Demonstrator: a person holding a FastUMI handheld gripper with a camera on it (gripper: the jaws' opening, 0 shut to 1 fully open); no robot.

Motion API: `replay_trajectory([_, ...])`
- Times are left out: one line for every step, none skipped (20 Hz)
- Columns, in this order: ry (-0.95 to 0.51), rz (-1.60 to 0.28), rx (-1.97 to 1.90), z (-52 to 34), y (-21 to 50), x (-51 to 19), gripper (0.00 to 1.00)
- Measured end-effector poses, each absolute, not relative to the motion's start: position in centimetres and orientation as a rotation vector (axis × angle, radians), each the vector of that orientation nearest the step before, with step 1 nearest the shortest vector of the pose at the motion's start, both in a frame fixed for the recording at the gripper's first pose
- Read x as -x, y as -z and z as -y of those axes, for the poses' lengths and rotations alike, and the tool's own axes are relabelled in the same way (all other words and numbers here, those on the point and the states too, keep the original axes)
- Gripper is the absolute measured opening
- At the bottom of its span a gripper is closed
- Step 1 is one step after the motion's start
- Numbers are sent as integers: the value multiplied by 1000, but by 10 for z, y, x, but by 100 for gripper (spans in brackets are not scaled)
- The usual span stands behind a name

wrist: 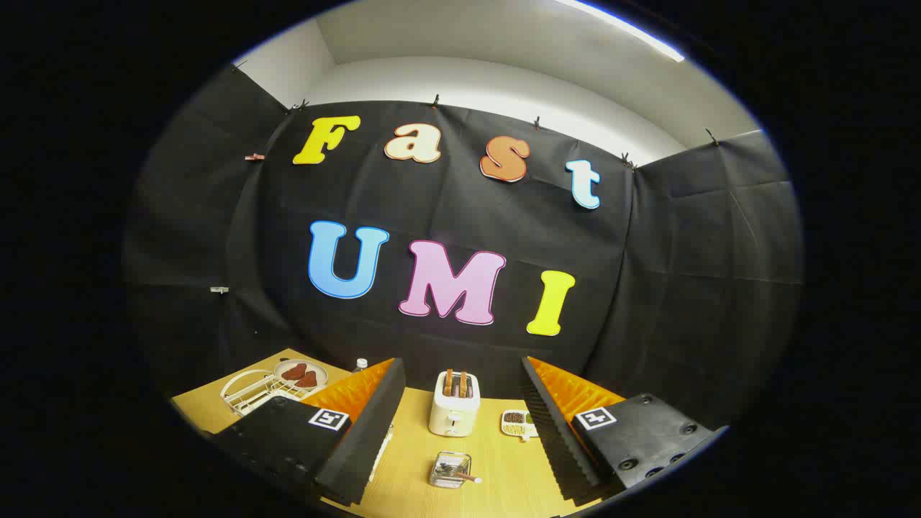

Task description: Take the plate from the dish rack, then take the spoon from the basket and place it into the plate.

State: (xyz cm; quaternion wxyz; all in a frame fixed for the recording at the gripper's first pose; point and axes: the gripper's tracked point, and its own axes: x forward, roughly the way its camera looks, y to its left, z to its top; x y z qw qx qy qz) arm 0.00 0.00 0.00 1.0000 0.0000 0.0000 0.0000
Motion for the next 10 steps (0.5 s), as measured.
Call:
replay_trajectory([-1,-2,3,-2,-1,-1,98])
replay_trajectory([-3,-4,6,-3,0,0,98])
replay_trajectory([-5,-7,10,-5,0,0,98])
replay_trajectory([-9,-12,14,-7,1,0,98])
replay_trajectory([-12,-16,16,-8,2,1,98])
replay_trajectory([-14,-20,16,-10,3,1,98])
replay_trajectory([-18,-23,13,-11,3,-1,98])
replay_trajectory([-21,-25,12,-14,2,-2,98])
replay_trajectory([-23,-26,12,-15,2,-2,98])
replay_trajectory([-26,-28,15,-17,2,-2,98])
